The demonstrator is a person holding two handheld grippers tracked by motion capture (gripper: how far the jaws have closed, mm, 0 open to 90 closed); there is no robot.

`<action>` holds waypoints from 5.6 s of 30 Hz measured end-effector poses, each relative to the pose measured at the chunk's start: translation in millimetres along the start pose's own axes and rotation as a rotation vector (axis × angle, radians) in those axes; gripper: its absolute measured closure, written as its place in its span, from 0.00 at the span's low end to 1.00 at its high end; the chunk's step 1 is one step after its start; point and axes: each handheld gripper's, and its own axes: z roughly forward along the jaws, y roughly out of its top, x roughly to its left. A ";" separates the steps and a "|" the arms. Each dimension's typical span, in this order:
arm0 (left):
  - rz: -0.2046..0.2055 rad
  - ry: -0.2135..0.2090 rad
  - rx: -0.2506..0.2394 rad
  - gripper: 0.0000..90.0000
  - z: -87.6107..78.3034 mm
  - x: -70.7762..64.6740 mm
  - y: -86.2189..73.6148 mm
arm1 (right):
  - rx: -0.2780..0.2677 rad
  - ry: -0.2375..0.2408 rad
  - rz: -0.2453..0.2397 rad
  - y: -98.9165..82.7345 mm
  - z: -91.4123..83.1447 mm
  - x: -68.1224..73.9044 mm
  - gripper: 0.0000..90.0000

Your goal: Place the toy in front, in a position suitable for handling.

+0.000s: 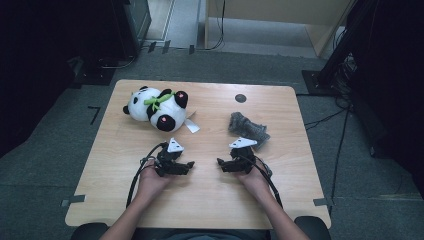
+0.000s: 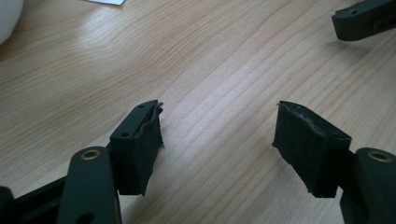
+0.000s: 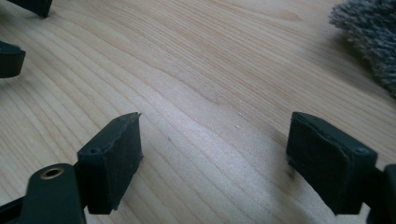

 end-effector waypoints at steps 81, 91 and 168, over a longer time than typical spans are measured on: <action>-0.051 0.021 -0.090 0.46 -92.4 98.9 37.0 | -0.051 0.074 -0.006 17.9 -32.2 -21.1 0.35; -0.056 0.026 -0.093 0.47 -97.2 111.5 47.3 | -0.040 0.082 -0.014 17.5 -29.5 -18.7 0.35; -0.118 0.018 -0.192 0.95 -107.4 154.0 106.3 | -0.077 0.071 -0.001 19.8 -39.5 -28.0 0.41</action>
